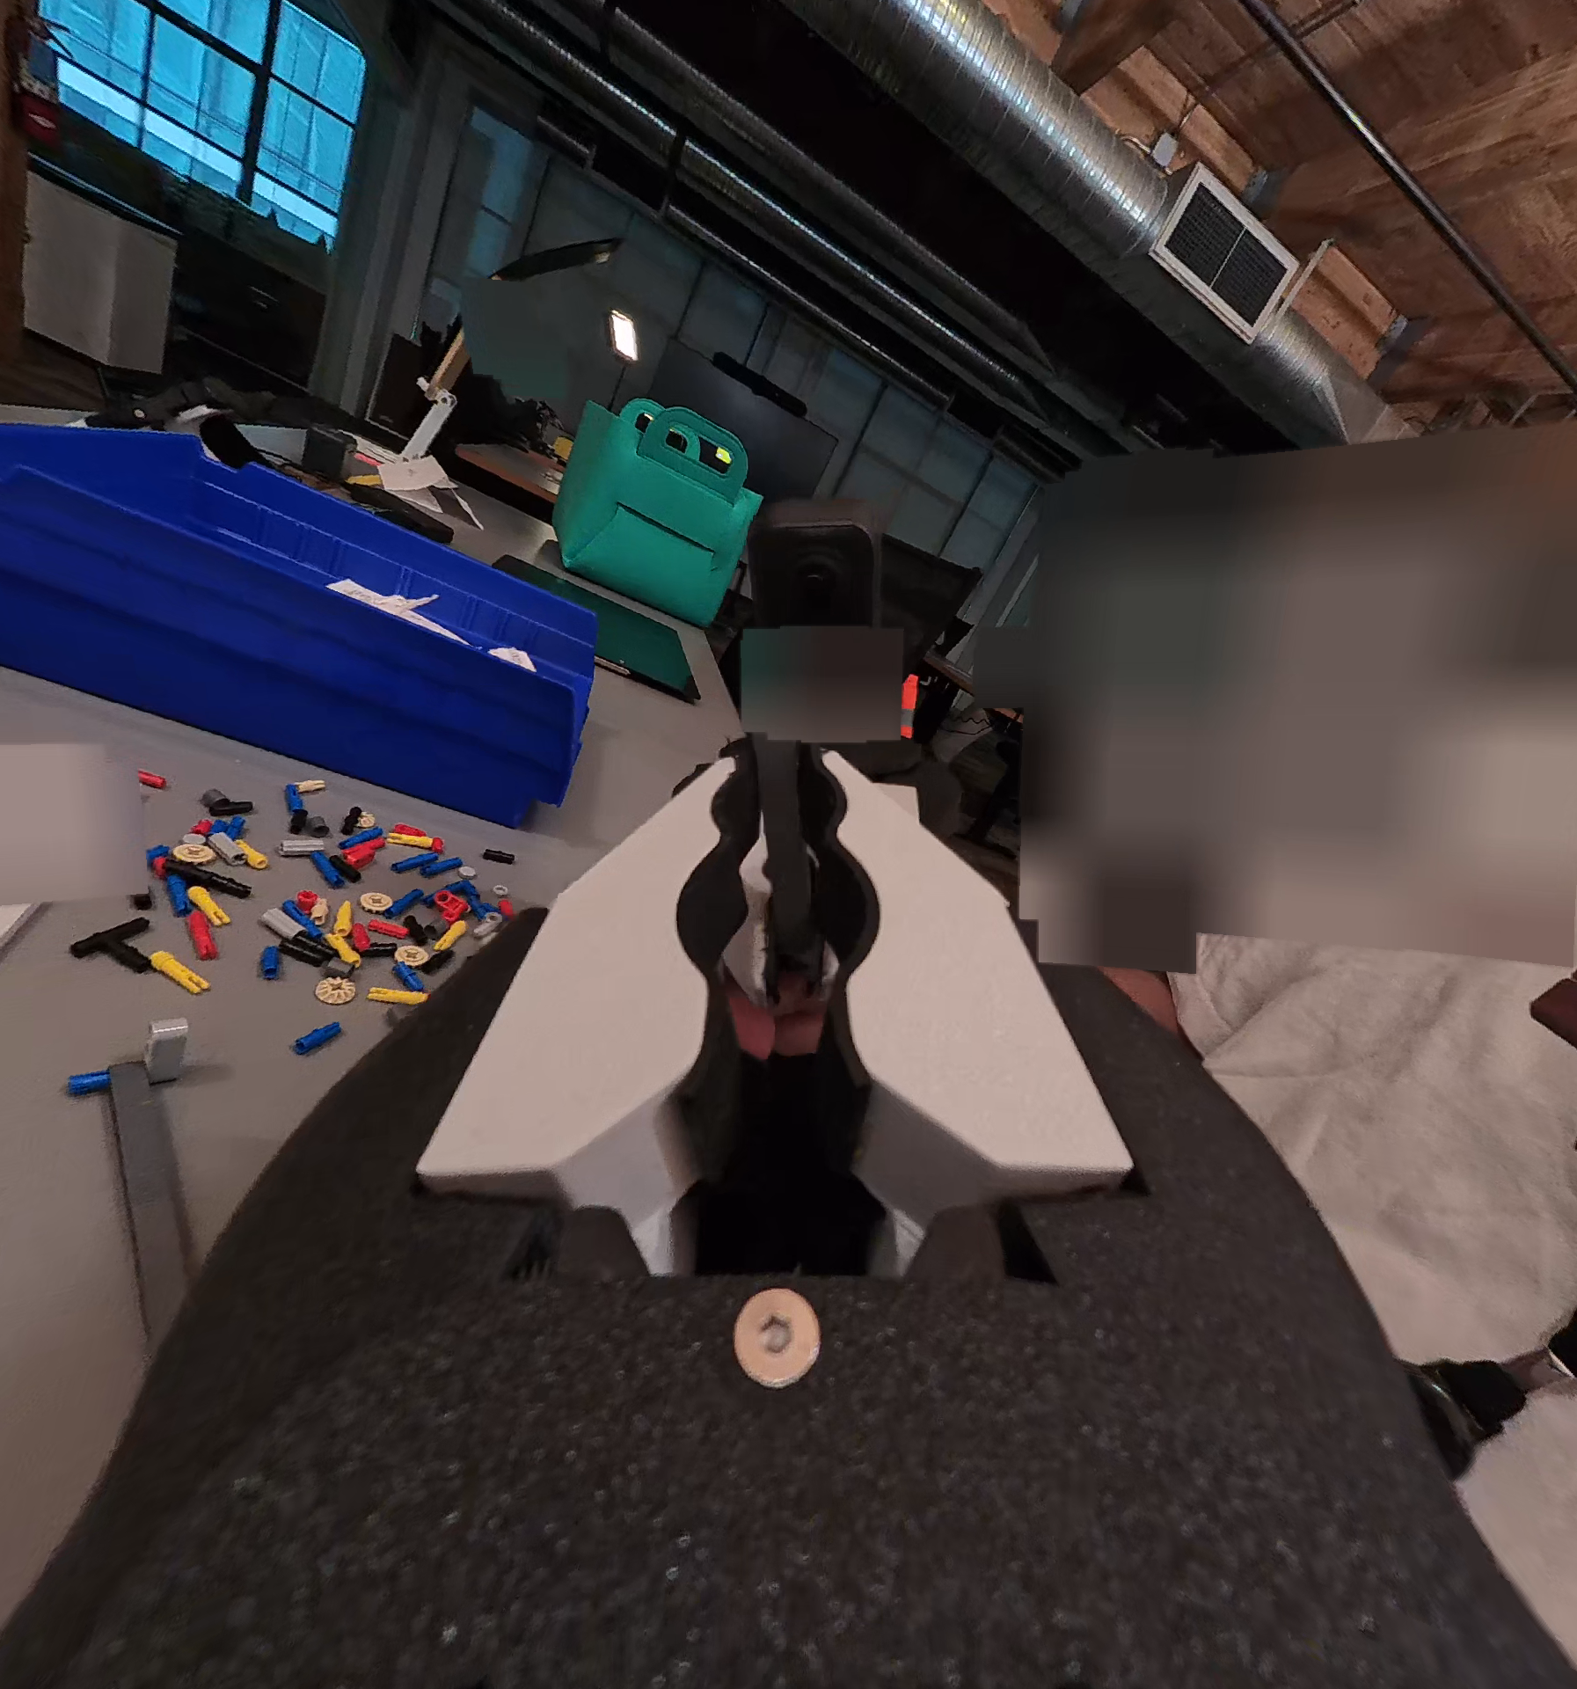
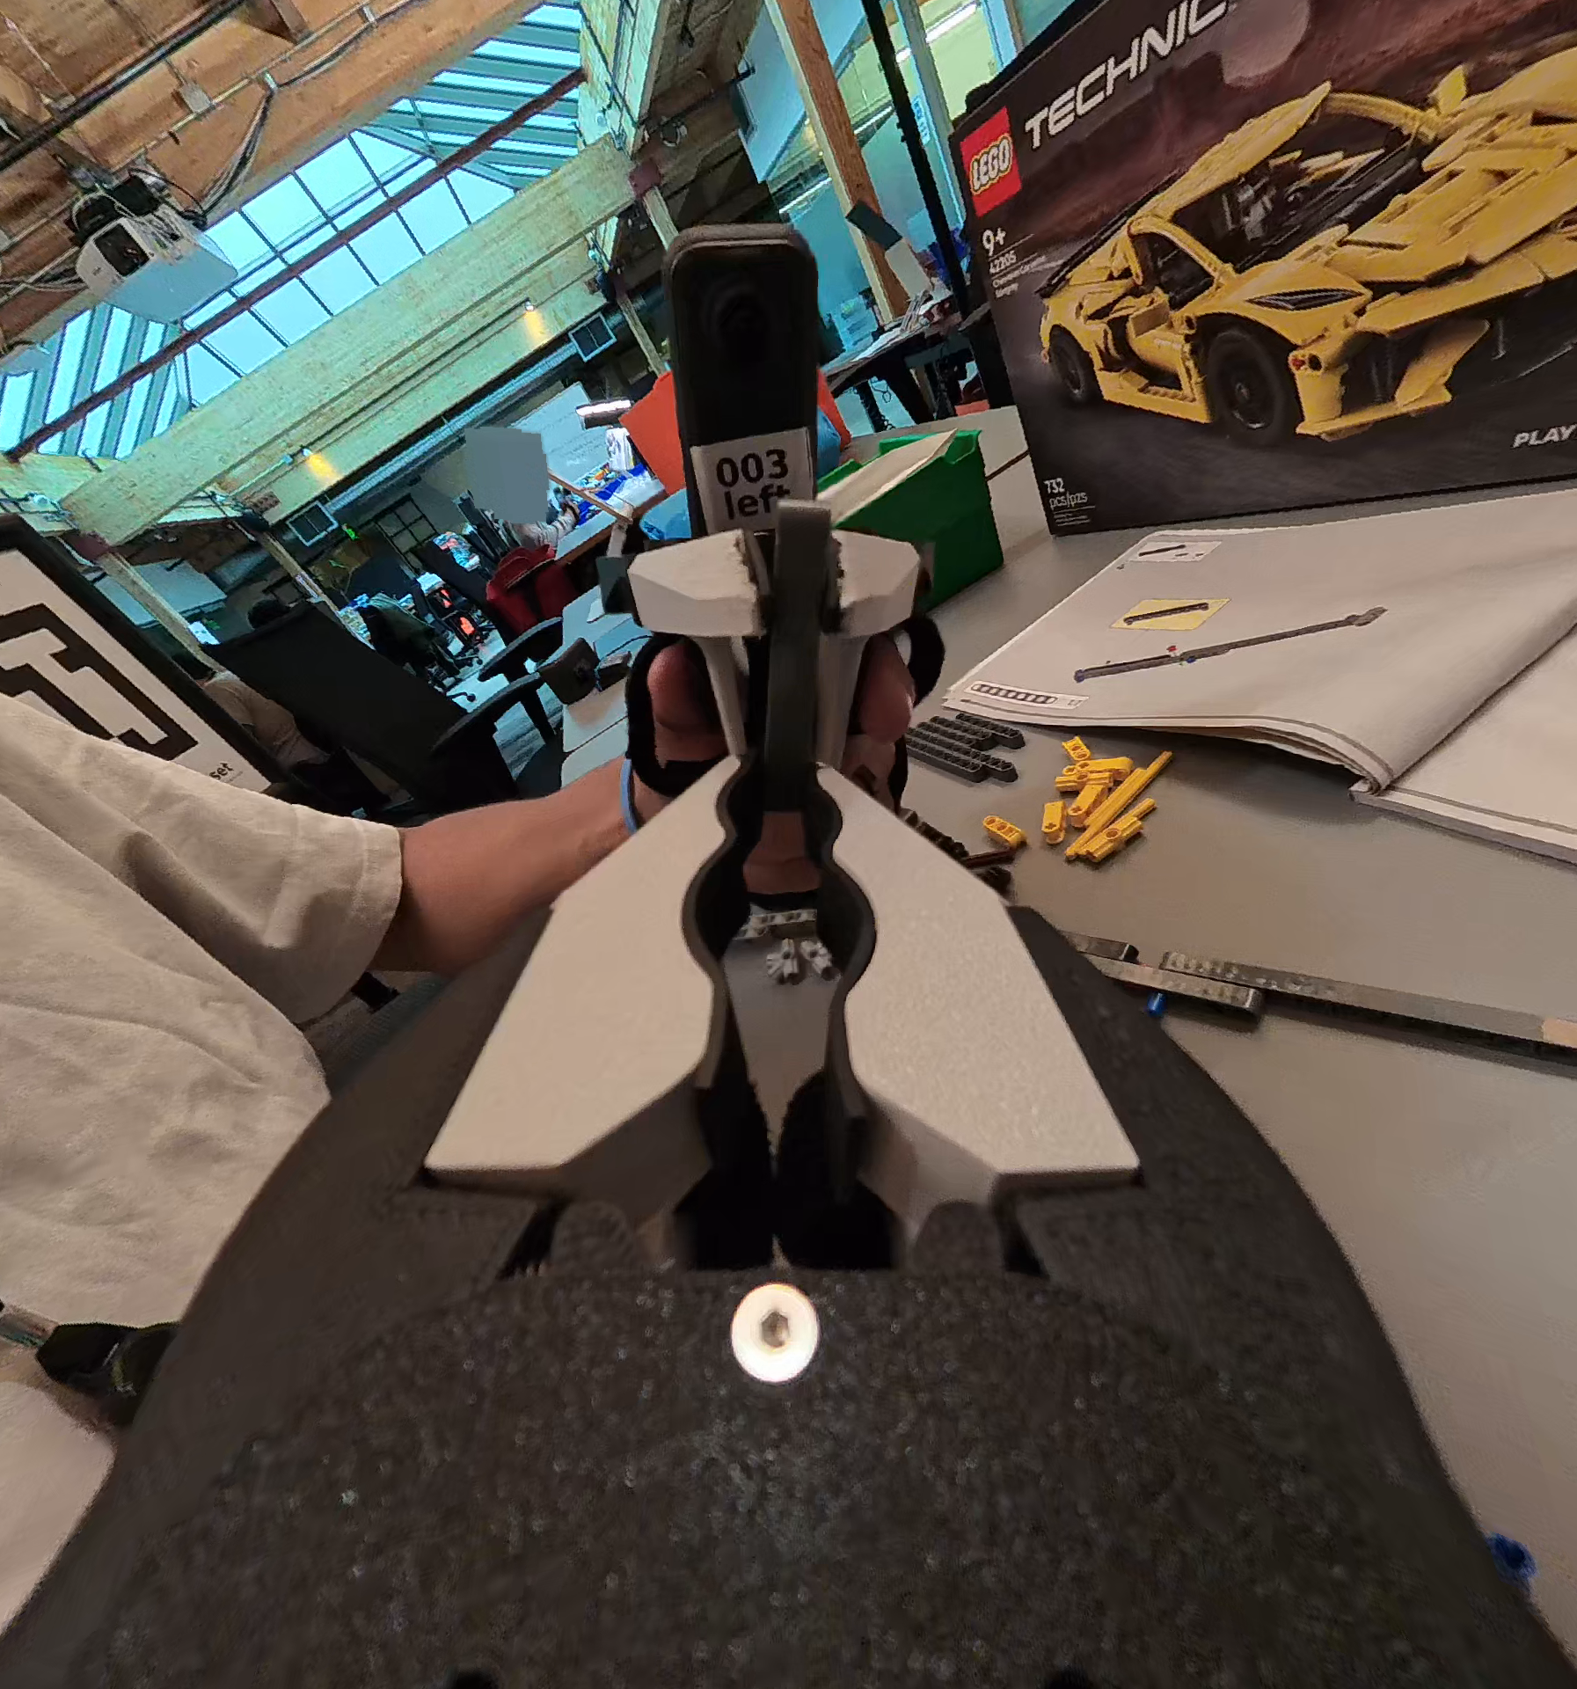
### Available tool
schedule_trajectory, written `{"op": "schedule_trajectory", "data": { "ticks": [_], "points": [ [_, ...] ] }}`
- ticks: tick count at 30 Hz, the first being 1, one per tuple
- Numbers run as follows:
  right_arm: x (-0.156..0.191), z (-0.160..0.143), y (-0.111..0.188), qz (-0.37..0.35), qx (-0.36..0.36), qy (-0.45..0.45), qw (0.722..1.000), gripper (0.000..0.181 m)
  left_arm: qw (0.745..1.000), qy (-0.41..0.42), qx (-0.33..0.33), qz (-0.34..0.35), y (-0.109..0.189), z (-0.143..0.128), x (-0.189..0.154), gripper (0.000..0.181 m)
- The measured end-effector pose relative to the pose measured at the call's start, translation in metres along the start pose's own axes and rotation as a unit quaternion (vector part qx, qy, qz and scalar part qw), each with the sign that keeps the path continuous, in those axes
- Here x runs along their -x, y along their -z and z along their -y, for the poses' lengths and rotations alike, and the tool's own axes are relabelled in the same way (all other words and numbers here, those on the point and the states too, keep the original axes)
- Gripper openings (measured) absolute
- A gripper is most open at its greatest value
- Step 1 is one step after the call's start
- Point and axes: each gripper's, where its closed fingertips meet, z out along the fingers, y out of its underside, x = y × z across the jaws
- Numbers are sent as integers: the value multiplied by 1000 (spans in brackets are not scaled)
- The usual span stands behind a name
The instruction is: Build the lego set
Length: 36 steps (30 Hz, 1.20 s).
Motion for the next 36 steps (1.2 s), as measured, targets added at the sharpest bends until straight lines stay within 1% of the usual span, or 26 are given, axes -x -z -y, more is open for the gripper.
{"op": "schedule_trajectory", "data": {
  "ticks": [2,3,5,6,7,9,10,12,14,15,17,20,22,25,27,30,33,36],
  "points": [
    [-2,2,2,-7,-5,0,1000,7,1000,-10,-6,16,0,2,3,6],
    [-5,3,5,-23,-5,17,1000,9,1000,-10,-10,26,1,4,5,6],
    [-21,5,22,-94,0,71,993,26,995,-22,-22,92,9,9,26,6],
    [-31,7,36,-135,5,94,986,28,991,-31,-20,130,15,10,38,6],
    [-43,6,53,-178,24,111,977,28,984,-42,-13,171,22,10,50,6],
    [-67,0,86,-253,92,133,954,29,969,-63,17,240,32,5,72,6],
    [-74,-7,99,-267,139,147,942,27,960,-77,37,266,35,0,81,6],
    [-87,-26,118,-284,251,168,910,25,943,-106,64,309,40,-8,94,6],
    [-94,-44,128,-269,350,187,878,16,938,-116,84,315,37,-16,97,6],
    [-96,-50,128,-256,384,193,866,17,938,-117,87,315,35,-18,97,6],
    [-100,-61,123,-217,436,204,849,17,938,-114,91,313,32,-22,98,6],
    [-107,-69,124,-188,512,240,803,19,934,-126,98,319,32,-26,101,6],
    [-107,-69,120,-160,536,272,783,21,928,-136,108,330,35,-28,105,6],
    [-110,-74,118,-127,567,295,758,27,930,-132,104,328,35,-27,104,6],
    [-107,-78,113,-97,571,309,754,25,932,-125,100,326,36,-26,103,6],
    [-104,-81,108,-59,569,319,756,19,935,-114,97,322,37,-27,105,6],
    [-109,-82,108,-51,579,338,740,21,939,-95,95,316,38,-29,107,6],
    [-113,-89,110,-46,600,338,724,22,941,-89,96,313,39,-30,109,6]
  ]
}}
